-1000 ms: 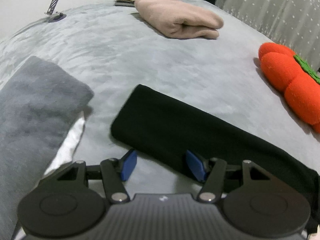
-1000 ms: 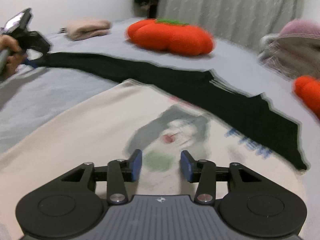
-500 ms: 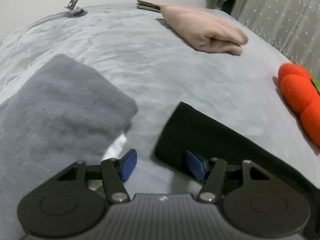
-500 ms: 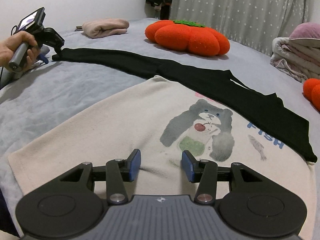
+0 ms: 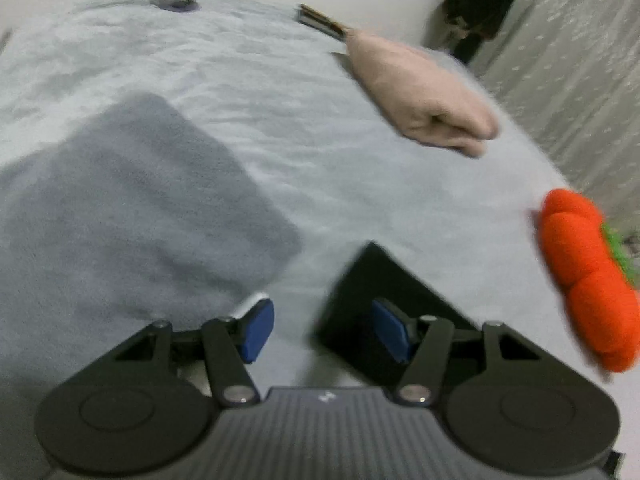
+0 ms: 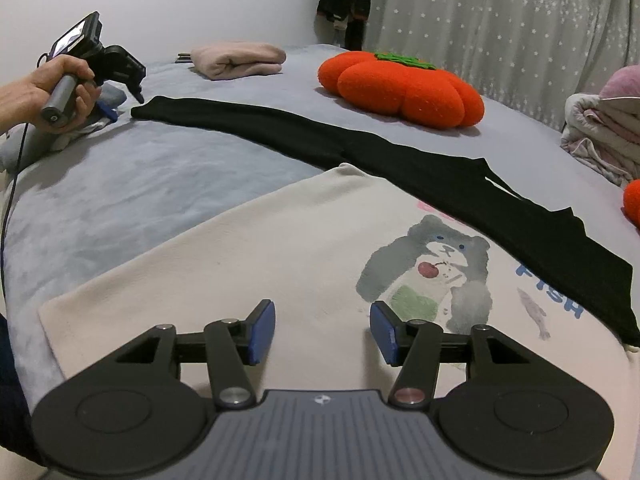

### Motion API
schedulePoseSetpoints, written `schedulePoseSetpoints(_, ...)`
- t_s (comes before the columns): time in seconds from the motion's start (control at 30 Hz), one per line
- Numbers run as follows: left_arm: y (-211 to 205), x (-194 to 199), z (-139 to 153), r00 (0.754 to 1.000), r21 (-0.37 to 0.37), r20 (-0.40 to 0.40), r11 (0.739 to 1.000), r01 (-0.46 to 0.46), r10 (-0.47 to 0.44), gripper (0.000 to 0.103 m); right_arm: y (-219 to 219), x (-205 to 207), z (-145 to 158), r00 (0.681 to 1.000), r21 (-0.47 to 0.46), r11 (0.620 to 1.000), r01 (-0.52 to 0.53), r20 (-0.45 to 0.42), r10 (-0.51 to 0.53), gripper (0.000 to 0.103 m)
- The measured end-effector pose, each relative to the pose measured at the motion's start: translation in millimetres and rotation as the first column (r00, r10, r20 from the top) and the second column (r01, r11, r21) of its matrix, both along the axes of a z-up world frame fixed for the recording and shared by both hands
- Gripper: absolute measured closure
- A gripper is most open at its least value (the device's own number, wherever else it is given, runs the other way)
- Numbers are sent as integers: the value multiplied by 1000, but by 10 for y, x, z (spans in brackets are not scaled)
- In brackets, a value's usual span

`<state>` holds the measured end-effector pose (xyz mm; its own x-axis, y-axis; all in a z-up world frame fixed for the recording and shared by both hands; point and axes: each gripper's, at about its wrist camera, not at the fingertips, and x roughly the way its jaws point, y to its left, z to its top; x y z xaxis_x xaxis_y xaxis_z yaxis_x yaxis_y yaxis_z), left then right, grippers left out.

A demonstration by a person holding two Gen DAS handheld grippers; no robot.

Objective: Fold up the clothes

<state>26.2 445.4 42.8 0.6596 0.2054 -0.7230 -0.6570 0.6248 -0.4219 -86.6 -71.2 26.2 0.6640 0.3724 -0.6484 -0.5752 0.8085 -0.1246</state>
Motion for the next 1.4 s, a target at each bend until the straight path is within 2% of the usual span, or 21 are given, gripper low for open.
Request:
schedulePoseSetpoints(0.17,-31,19,-21,996,-62,91,998,21,-15,49,-7,5,13,1000,6,1000,-3,5,3,50)
schedulePoseSetpoints(0.23,-36,52,-75,998,-57,64,998,15,-11,49,-11,3,17,1000,6,1000,-3,9,3,50)
schedulePoseSetpoints(0.27,-37,69,-112,999,-49,39,999,15,-13,51,-12,2,19,1000,6,1000,-3,10,3,50)
schedulePoseSetpoints(0.4,-121,137,-126,999,42,-39,999,22,-21,73,-18,3,20,1000,10,1000,-4,5,4,50)
schedulePoseSetpoints(0.6,-65,111,-124,999,28,-29,999,-25,26,91,-10,4,16,1000,10,1000,-9,0,9,50)
schedulePoseSetpoints(0.7,-76,88,-65,1000,36,3,999,-31,31,93,-15,18,18,1000,13,1000,-7,-2,7,50)
schedulePoseSetpoints(0.97,-232,23,274,987,63,160,998,-23,13,93,-31,40,13,1000,26,1000,4,-10,-4,50)
schedulePoseSetpoints(1.2,-628,3,620,949,115,302,992,55,-88,93,-79,115,27,999,63,997,35,-36,-33,50)
schedulePoseSetpoints(1.4,-1143,56,824,905,161,361,971,178,-226,93,-127,162,71,997,99,993,62,-54,-57,50)
